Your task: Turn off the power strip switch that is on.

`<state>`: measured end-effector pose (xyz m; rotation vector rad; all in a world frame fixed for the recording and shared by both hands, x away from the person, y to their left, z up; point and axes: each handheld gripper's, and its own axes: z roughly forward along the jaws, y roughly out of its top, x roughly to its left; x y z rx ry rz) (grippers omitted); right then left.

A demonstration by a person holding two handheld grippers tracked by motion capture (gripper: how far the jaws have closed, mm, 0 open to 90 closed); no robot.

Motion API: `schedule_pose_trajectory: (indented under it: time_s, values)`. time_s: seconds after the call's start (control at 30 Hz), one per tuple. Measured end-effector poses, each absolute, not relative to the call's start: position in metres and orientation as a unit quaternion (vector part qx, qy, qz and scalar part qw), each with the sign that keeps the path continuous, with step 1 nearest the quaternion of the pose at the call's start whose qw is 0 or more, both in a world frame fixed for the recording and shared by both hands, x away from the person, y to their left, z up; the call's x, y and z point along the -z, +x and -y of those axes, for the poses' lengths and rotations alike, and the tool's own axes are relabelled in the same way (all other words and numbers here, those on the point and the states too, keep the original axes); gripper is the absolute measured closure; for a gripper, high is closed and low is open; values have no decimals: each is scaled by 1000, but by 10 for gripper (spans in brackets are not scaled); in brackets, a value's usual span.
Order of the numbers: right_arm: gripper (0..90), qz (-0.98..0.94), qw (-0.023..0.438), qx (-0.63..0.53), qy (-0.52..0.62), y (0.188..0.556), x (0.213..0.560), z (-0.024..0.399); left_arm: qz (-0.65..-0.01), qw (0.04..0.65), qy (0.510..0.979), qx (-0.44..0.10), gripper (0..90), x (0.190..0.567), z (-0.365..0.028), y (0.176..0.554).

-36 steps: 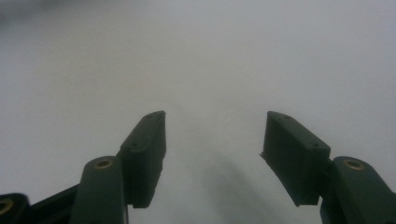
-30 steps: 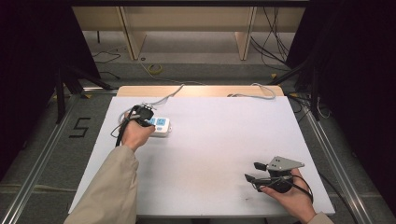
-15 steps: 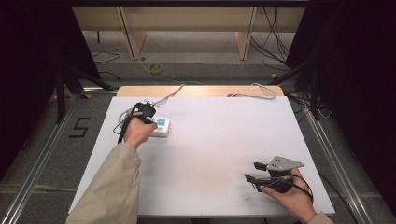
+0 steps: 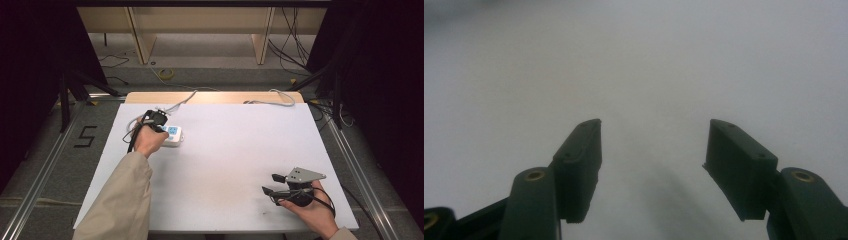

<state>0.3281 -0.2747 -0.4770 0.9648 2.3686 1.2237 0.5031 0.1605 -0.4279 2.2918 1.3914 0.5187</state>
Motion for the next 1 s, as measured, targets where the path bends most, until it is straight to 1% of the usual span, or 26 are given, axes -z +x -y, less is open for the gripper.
schedule_pose_trajectory:
  time_s: [1.0]
  values:
    - [401,-826,153,-427,334,329,477,275,-501,190,824,-187,897,429,-156,514]
